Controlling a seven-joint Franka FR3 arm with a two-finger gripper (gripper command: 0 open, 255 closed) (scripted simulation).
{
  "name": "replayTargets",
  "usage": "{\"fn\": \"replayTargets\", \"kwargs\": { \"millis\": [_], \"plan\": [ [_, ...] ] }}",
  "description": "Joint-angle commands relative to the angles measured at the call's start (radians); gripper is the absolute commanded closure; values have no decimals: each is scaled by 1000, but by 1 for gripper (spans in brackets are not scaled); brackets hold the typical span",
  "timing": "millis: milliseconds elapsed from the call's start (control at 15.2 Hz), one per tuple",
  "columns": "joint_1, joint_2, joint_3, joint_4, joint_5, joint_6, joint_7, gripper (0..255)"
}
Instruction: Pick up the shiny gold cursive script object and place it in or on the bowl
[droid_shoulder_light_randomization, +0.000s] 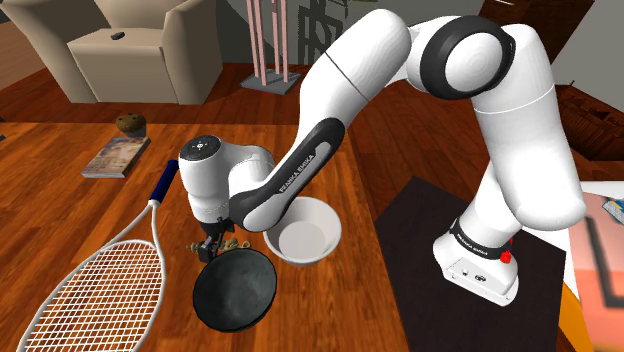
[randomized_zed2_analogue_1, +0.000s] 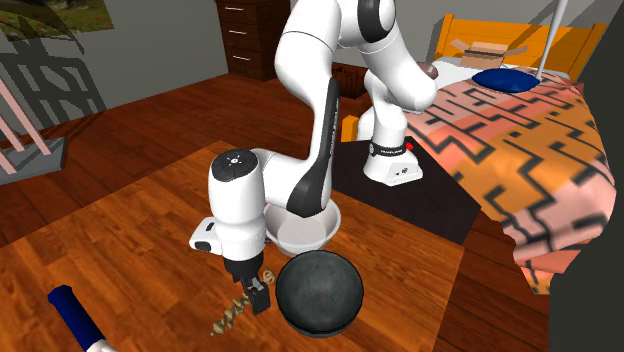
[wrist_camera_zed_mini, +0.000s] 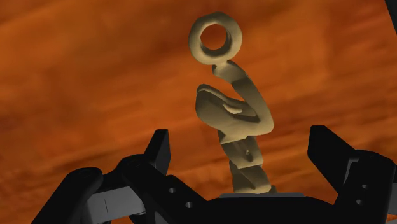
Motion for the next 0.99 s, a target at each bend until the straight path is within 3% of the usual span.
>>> {"fn": "replayTargets", "kwargs": {
  "millis": [0, 66, 132, 924],
  "plan": [
    [0, 0, 0, 0, 0, 0, 0, 0],
    [0, 0, 0, 0, 0, 0, 0, 0],
    [0, 0, 0, 0, 0, 0, 0, 255],
    [-9, -28, 12, -3, 14, -25, -9, 255]
  ]
}}
